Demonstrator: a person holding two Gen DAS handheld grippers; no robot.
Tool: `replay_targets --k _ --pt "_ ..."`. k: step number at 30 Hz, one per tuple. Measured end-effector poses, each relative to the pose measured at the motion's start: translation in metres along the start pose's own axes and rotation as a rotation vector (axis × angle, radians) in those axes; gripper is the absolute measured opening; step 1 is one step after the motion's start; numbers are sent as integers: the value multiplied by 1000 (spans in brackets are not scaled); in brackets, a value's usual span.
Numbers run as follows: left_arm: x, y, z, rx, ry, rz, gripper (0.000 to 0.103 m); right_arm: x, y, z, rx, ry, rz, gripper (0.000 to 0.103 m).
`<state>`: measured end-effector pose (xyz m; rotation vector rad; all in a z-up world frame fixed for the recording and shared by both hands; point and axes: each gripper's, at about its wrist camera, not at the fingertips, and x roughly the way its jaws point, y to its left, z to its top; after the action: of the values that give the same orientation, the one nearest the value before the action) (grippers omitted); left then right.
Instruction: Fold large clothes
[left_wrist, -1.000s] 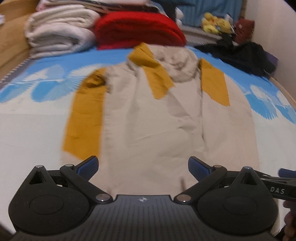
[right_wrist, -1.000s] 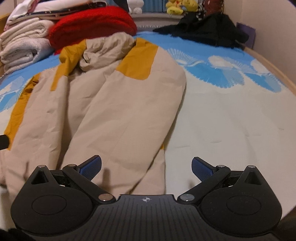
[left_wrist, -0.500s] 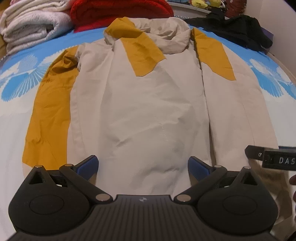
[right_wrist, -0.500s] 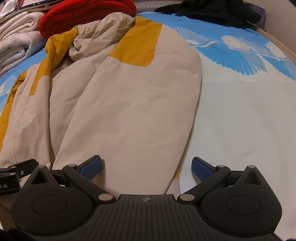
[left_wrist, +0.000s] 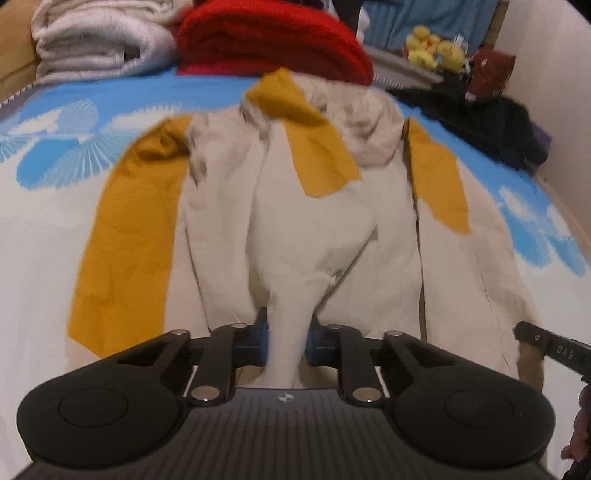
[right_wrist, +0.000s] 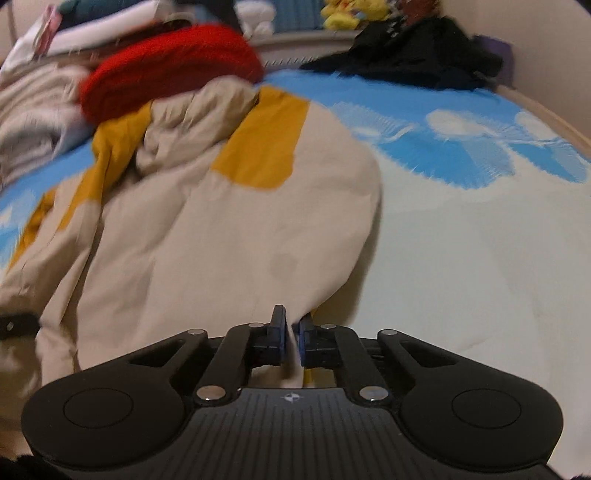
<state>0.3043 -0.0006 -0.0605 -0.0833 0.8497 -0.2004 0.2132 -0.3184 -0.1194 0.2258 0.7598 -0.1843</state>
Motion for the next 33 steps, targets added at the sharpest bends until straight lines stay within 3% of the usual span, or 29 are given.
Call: replay_targets --k 4,7,10,12,13,15,16,17,19,20,21,27,29,33 --pt "-37 15 19 15 -128 15 5 -26 -8 14 -15 -134 -41 3" --pt "-52 41 47 -13 -170 31 5 -34 -21 34 -22 -161 -41 2" --pt "-48 78 92 6 -202 159 5 -24 -51 83 -13 -157 -88 2" --pt "-35 114 135 -13 -218 306 6 -9 -84 134 -21 -207 -245 2" --pt "-28 135 160 -31 -235 388 11 0 -103 161 -17 -239 -347 2" --pt "-15 179 207 -72 -248 600 40 12 -154 216 96 -294 -565 8" --pt "-13 199 225 -115 -240 700 79 13 -173 233 143 -307 -626 26" --pt "-14 215 238 -170 -247 765 102 12 -188 245 183 -305 -645 51" --pt "-26 231 244 -240 -342 766 103 2 -200 251 252 -322 -585 77" --pt "-29 234 241 -261 -364 738 103 -4 -197 243 250 -340 -512 90" --pt "-29 234 237 -271 -361 707 103 -7 -192 233 231 -332 -459 94" --pt "-10 198 170 -217 -198 514 103 -4 -94 126 -2 -77 -89 94" --pt "-14 177 129 -179 -152 442 103 -17 -52 87 -102 -26 40 94" --pt "-45 130 44 -101 -90 334 103 -51 1 30 -242 -7 185 96"
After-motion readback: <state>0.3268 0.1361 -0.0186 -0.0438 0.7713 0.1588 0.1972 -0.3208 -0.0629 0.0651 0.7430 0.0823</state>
